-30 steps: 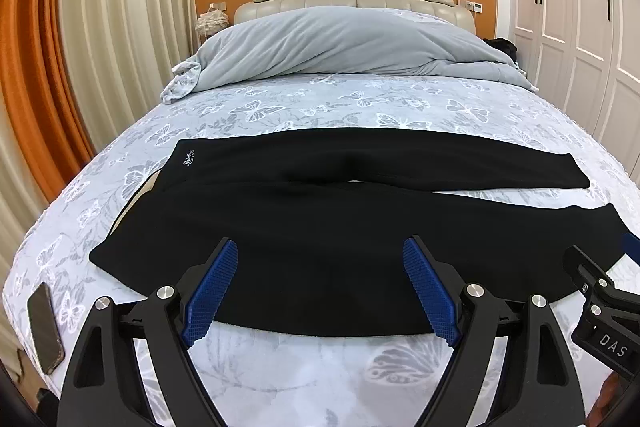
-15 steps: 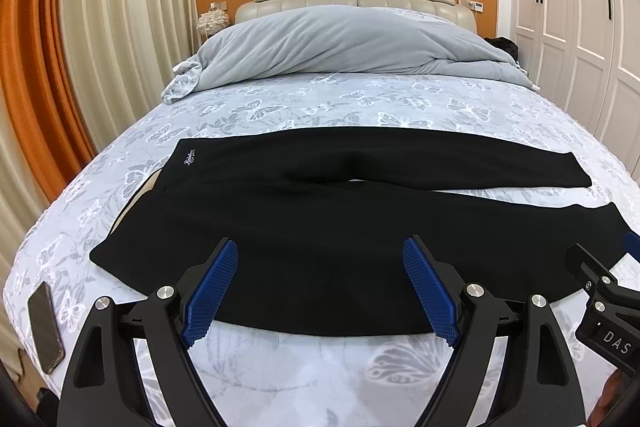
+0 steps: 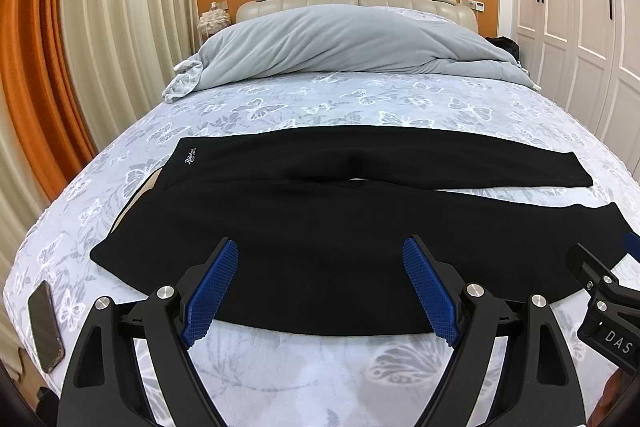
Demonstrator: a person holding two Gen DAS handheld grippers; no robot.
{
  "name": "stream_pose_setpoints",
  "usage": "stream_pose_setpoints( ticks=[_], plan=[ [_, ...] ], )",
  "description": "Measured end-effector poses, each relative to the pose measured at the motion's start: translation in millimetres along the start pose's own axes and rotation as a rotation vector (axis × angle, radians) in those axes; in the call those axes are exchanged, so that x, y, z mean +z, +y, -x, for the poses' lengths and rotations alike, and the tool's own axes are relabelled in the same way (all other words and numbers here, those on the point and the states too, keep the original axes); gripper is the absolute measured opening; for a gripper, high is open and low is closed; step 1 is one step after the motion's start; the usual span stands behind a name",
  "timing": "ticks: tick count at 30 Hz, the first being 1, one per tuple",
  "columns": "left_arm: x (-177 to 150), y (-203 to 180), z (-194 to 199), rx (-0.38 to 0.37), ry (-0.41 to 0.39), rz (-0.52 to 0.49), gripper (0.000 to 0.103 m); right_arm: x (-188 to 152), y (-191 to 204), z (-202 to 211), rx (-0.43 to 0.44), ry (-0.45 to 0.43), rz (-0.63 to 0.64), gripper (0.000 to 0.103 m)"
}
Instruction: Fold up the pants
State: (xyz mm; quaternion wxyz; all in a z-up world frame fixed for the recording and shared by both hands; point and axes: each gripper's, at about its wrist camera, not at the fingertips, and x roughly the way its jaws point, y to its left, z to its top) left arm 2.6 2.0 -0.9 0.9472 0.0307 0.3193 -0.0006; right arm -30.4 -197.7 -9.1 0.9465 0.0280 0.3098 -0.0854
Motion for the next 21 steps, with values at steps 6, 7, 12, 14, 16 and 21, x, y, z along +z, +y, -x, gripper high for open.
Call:
stream_pose_setpoints(
  ticks=[6,7,12,14,16,21],
  plan=[
    [-0.9,0.1,-0.9,0.006,0.001,-0.001,0.082,-0.3,0.0,-1.0,0.001,0.003,-0.002,0.098],
    [-1.2,0.8,-1.4,0.006,0.003,0.001,0.082,0.1,-0.1,-0.8,0.001,0.003,-0.002,0.098],
    [-2.5,1.9,-1.5,0.005,0.003,0.001,0.082,-0.1,0.1,-1.4,0.001,0.004,0.0,0.098],
    [-2.1,1.1,-1.3,0.003,0.003,0.001,0.082,0.2,-0.6,-0.8,0.001,0.003,0.0,0.098],
    [-2.8,1.4,-1.3,0.005,0.003,0.001,0.082,-0.1,-0.6,-1.2,0.002,0.004,-0.001,0.098],
    [-2.4,0.4,-1.2,0.005,0.003,0.0,0.082,0.1,-0.8,-1.1,0.002,0.004,-0.002,0.098]
  ],
)
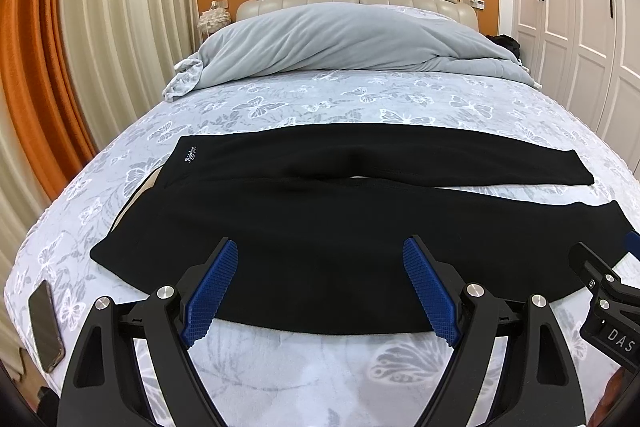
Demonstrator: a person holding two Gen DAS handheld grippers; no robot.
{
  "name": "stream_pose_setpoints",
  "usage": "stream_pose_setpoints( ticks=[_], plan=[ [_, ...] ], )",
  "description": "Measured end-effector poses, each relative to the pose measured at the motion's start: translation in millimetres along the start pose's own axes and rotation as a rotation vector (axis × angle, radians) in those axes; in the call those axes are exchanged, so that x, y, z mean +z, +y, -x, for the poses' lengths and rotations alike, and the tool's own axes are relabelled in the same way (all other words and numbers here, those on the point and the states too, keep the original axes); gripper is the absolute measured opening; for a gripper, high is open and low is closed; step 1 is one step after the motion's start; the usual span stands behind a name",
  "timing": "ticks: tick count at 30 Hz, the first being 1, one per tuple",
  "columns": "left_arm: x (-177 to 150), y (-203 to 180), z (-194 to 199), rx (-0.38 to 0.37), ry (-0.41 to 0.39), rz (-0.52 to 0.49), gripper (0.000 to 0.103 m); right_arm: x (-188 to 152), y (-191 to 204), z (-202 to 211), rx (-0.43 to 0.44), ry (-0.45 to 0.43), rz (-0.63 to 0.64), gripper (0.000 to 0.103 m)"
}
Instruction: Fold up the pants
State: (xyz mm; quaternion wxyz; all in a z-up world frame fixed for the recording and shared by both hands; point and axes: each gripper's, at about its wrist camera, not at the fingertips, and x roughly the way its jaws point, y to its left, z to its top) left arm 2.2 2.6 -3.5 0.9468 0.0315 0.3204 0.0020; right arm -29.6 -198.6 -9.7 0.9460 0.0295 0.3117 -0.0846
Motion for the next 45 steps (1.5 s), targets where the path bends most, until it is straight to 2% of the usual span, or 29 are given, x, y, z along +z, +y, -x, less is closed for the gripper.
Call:
stream_pose_setpoints(
  ticks=[27,30,35,40,45],
  plan=[
    [-3,-1,-1,0.002,0.008,0.002,0.082,0,-1,-1,0.001,0.003,0.0,0.098],
    [0,6,-5,-0.041,0.036,0.019,0.088,3,-7,-3,0.01,0.013,0.001,0.098],
    [24,44,-29,-0.191,0.137,0.089,0.088,27,-47,-19,0.065,0.084,-0.023,0.098],
    [66,103,-76,-0.15,0.181,0.2,0.088,66,-114,-59,-0.021,0.111,-0.012,0.098],
    [112,172,-159,-0.065,0.24,0.285,0.088,106,-196,-143,-0.025,0.178,-0.105,0.098]
  ],
)
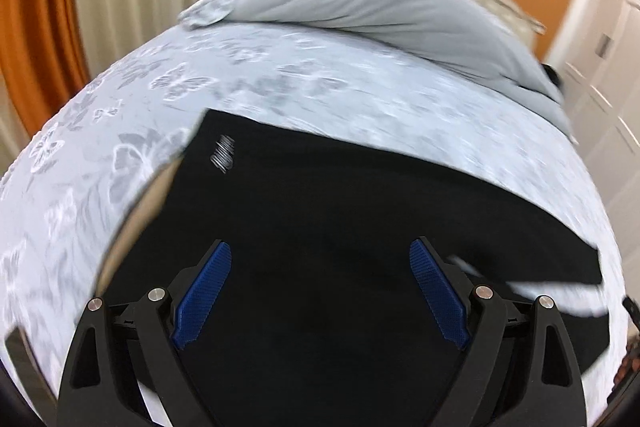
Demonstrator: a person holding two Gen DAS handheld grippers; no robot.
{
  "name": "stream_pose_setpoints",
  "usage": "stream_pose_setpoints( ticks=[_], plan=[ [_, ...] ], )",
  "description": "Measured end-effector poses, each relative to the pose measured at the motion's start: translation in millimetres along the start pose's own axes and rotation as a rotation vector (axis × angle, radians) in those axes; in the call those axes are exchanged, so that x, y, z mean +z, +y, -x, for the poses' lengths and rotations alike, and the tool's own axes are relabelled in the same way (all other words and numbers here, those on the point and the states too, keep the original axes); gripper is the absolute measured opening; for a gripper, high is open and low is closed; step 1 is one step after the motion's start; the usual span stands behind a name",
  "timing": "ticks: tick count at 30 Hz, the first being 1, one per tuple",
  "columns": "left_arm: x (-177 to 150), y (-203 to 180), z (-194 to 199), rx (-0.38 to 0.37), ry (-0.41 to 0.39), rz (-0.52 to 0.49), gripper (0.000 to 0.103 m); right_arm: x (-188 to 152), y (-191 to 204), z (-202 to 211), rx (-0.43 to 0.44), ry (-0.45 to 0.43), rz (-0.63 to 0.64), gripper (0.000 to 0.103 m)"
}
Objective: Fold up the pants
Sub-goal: 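Grasp the pant leg ends with the left gripper while the right gripper grasps beside it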
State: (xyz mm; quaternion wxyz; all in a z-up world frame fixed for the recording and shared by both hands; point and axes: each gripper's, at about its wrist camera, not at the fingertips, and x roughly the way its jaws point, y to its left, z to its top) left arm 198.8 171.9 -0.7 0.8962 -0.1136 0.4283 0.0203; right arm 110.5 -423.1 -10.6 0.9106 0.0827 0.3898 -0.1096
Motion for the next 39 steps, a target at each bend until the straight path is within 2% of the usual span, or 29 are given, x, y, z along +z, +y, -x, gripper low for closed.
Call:
stream_pose_setpoints(
  ticks=[3,7,11,12,14,15,16,17,18,19,20,22,24,28,31,34,36,37,38,39],
  plan=[
    [50,45,-59,0.1,0.048,0.068,0.088,31,-33,-51,-0.014,0.052,-0.051,0.098],
    [87,90,-119,0.164,0.083,0.166,0.088,63,-59,-115,-0.033,0.091,-0.107,0.098],
    [99,113,-175,0.128,0.182,0.257,0.09,79,-71,-168,-0.084,0.134,-0.118,0.098],
    [99,112,-183,0.156,0.187,0.265,0.091,80,-75,-181,-0.089,0.158,-0.128,0.098],
    [102,106,-190,0.2,0.143,0.231,0.092,80,-81,-202,-0.094,0.194,-0.162,0.098],
    [105,102,-194,0.22,0.135,0.199,0.092,79,-82,-202,-0.094,0.164,-0.165,0.097],
    [107,97,-199,0.24,0.144,0.157,0.091,79,-78,-200,-0.071,0.126,-0.154,0.079],
    [108,94,-201,0.248,0.14,0.125,0.079,80,-77,-200,-0.057,0.122,-0.146,0.071],
    [108,92,-198,0.229,0.129,0.106,0.07,80,-75,-195,-0.054,0.105,-0.135,0.039],
    [108,91,-193,0.201,0.119,0.106,0.04,80,-74,-190,-0.003,0.095,-0.138,0.016],
    [109,93,-186,0.142,0.118,0.128,0.022,81,-73,-183,0.059,0.089,-0.154,0.016],
    [110,94,-168,0.087,0.087,0.162,0.017,84,-63,-155,0.047,0.023,-0.109,0.015],
    [109,87,-137,0.065,0.031,0.132,0.017,86,-57,-123,0.066,-0.036,-0.089,0.015],
    [96,88,-44,-0.059,-0.071,0.107,0.016,80,-59,-42,0.139,-0.149,-0.058,0.015],
    [68,98,15,-0.074,-0.106,0.063,0.017,57,-63,8,0.159,-0.19,-0.001,0.015],
    [28,117,45,-0.055,-0.084,0.071,0.019,18,-77,35,0.142,-0.176,0.042,0.017],
    [-6,131,47,-0.015,-0.038,0.077,0.021,-13,-90,39,0.134,-0.131,0.051,0.02],
    [-20,137,46,0.002,-0.015,0.088,0.026,-27,-95,38,0.127,-0.11,0.052,0.026],
    [-36,144,43,0.018,0.013,0.113,0.036,-47,-103,33,0.111,-0.065,0.048,0.028],
    [-51,152,41,0.029,0.044,0.155,0.039,-56,-108,28,0.099,-0.036,0.043,0.037]
  ],
)
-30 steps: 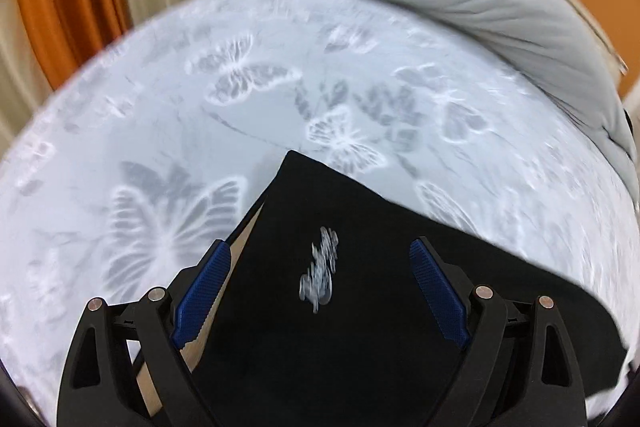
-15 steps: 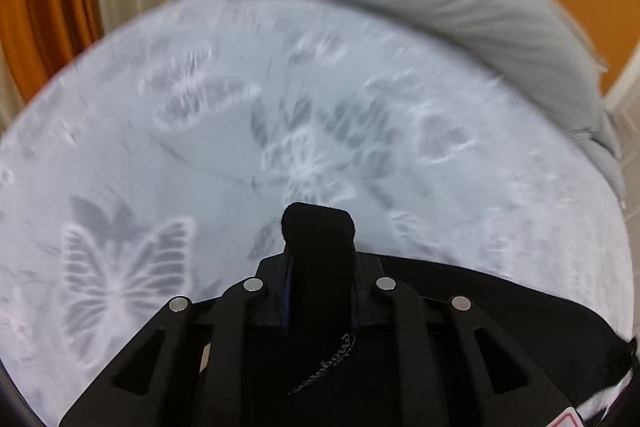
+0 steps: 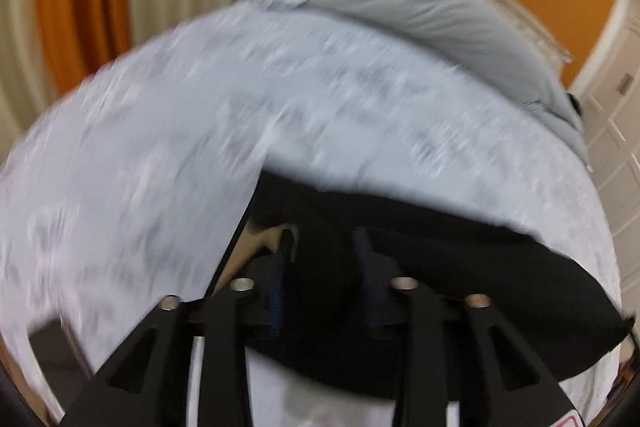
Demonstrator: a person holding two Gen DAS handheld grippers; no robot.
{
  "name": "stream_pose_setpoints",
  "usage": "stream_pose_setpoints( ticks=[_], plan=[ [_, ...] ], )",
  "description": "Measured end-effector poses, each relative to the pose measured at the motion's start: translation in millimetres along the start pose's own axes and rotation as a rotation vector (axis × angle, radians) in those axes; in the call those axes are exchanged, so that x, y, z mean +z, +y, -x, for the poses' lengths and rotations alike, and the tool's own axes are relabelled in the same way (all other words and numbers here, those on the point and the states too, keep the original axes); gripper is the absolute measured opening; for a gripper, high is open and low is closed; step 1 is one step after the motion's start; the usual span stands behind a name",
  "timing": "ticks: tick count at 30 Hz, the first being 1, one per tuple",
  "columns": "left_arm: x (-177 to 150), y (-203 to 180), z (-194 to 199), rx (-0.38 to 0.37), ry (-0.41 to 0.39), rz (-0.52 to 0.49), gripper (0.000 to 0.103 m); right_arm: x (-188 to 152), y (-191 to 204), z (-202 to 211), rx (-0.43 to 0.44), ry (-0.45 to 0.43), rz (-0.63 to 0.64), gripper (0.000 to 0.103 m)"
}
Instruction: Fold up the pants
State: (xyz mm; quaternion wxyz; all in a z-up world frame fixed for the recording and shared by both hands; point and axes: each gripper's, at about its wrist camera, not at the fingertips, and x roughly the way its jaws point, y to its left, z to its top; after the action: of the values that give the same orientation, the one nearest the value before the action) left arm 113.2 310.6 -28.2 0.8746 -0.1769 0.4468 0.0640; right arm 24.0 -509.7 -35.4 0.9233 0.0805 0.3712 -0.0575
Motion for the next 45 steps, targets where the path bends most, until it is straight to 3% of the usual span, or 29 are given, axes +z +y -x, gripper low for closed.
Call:
stream_pose_setpoints(
  ticks=[1,2,3,5,6,7,8,12,14,16,18,20,23,26,27,28,29,30,33,35,37,38,40,45],
  plan=[
    [-9,5,0,0.01,0.017,0.04,0.049,-14,-7,-2,-0.045,0.033,-0.012,0.045],
    [-18,13,2,0.015,0.027,0.098,0.061,-25,-14,-1,-0.084,0.064,-0.029,0.046],
    [-24,20,7,0.0,0.026,0.146,0.066,-31,-17,1,-0.095,0.077,-0.047,0.046],
    [-31,23,22,-0.085,0.024,0.239,0.082,-37,-23,17,-0.07,0.06,-0.116,0.056],
    [-32,21,29,-0.122,0.026,0.275,0.087,-36,-24,32,-0.052,0.033,-0.161,0.069],
    [-34,18,33,-0.136,0.031,0.304,0.089,-36,-21,43,-0.027,0.008,-0.195,0.081],
    [-36,15,33,-0.144,0.044,0.335,0.089,-32,-15,57,0.022,-0.016,-0.236,0.083],
    [-45,8,6,-0.275,0.139,0.522,0.089,-27,17,62,0.165,0.041,-0.339,0.084],
    [-53,3,-22,-0.296,0.185,0.585,0.089,-30,31,47,0.217,0.097,-0.436,0.084],
    [-60,2,-42,-0.28,0.21,0.598,0.083,-35,36,34,0.252,0.107,-0.511,0.084],
    [-60,1,-46,-0.271,0.188,0.597,0.071,-40,38,16,0.221,0.11,-0.54,0.083],
    [-49,-5,-44,-0.273,0.161,0.532,0.039,-42,38,-1,0.146,0.138,-0.534,0.082],
    [-44,-2,-49,-0.273,0.169,0.543,0.011,-38,27,-12,0.101,0.134,-0.56,0.082],
    [-46,5,-52,-0.297,0.183,0.581,0.007,-31,12,-23,0.104,0.093,-0.614,0.07],
    [-45,5,-51,-0.295,0.181,0.57,0.006,-30,10,-29,0.112,0.089,-0.618,0.058],
    [-43,1,-49,-0.283,0.171,0.545,0.006,-26,8,-38,0.113,0.091,-0.611,0.03],
    [-40,-2,-46,-0.269,0.162,0.517,0.006,-19,9,-46,0.093,0.101,-0.581,0.009],
    [-40,-2,-43,-0.264,0.149,0.503,0.006,-14,9,-45,0.084,0.09,-0.563,0.005],
    [-38,-2,-33,-0.269,0.121,0.474,0.006,21,18,29,0.266,-0.194,-0.532,0.003],
    [-38,-3,-34,-0.242,0.129,0.444,0.006,26,22,63,0.243,-0.263,-0.443,0.003],
    [-41,-1,-42,-0.216,0.156,0.443,0.006,2,-3,35,0.171,-0.142,-0.53,0.003],
    [-42,-1,-45,-0.21,0.167,0.447,0.006,-23,-26,1,0.142,-0.008,-0.641,0.003],
    [-43,2,-48,-0.215,0.178,0.453,0.006,-50,-41,-35,0.093,0.149,-0.702,0.003],
    [-47,4,-45,-0.221,0.174,0.469,0.011,-40,-32,-30,0.061,0.116,-0.623,0.016]
  ],
)
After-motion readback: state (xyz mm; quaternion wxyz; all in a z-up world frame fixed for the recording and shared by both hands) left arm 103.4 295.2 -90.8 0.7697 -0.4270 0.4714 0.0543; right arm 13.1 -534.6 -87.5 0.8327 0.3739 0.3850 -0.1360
